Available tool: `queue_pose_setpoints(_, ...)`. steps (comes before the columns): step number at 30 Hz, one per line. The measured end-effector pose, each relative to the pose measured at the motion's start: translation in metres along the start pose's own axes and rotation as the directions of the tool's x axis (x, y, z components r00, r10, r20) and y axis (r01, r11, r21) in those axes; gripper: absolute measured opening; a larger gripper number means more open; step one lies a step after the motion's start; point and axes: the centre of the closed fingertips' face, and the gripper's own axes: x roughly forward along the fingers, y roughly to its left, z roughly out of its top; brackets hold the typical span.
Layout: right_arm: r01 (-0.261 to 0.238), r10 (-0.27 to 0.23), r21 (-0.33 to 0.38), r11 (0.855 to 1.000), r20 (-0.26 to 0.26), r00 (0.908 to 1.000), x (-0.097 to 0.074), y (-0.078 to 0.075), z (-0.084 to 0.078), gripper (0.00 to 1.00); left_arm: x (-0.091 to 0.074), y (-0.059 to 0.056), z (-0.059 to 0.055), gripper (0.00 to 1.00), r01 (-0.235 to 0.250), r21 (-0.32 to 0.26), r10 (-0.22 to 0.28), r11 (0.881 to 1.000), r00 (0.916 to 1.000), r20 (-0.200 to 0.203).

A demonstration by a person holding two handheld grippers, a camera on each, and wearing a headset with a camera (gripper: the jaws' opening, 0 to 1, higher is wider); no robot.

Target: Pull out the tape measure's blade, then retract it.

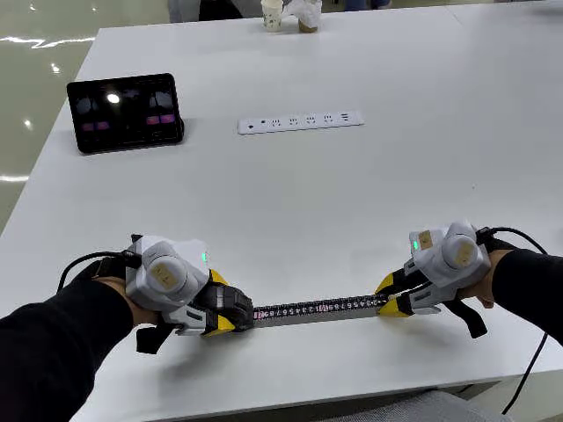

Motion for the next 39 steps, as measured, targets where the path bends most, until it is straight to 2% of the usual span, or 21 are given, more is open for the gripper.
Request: queue_pose_setpoints(39, 0.010, -0.010, 0.003, 1.000, -0.013, 0.9999, -0.013, 0.001, -0.011, 0.11, 0.000, -0.001, 0.001, 0.31, 0.001, 0.001, -0.001, 1.000, 1.0000, -0.007)
